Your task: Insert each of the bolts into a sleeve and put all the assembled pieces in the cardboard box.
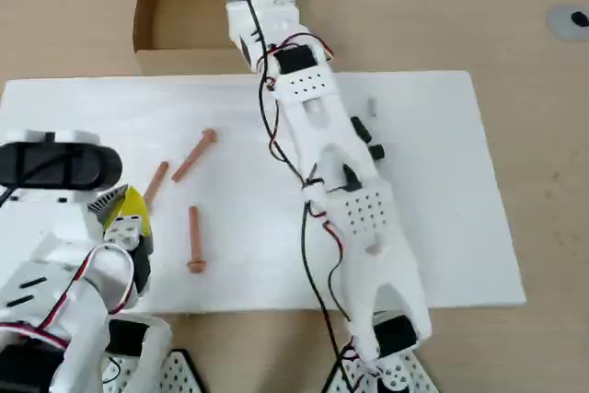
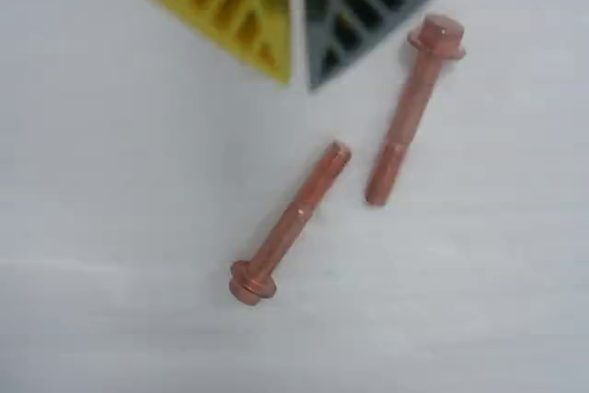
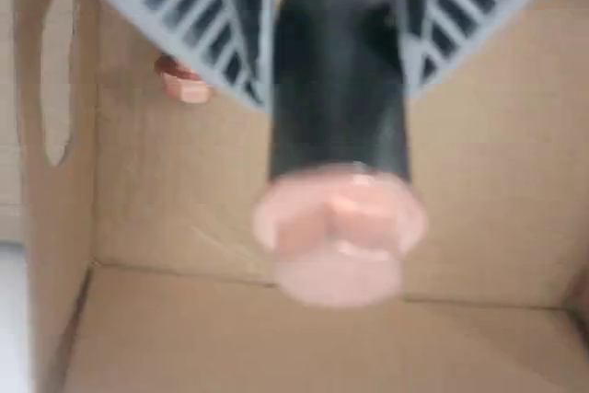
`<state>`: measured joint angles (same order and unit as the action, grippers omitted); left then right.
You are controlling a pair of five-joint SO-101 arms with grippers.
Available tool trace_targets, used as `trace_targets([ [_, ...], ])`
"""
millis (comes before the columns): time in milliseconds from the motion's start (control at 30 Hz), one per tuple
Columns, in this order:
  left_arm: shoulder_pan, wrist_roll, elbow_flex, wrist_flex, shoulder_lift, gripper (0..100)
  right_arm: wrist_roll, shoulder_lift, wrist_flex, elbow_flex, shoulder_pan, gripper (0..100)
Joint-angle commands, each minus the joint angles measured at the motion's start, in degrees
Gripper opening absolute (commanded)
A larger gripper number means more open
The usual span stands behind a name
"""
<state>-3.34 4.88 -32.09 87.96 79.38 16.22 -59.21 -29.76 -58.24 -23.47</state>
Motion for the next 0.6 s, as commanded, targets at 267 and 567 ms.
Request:
trace_targets([
  [267,0.8,0.0,-0.4,-0.9,0.1,1,-0.5,-9.6,-4.1,-11.9,4.2,1.2],
  [567,0.8,0.0,0.2,-0.7,0.1,1,-5.5,-11.6,-10.7,-12.0,4.0,1.3],
])
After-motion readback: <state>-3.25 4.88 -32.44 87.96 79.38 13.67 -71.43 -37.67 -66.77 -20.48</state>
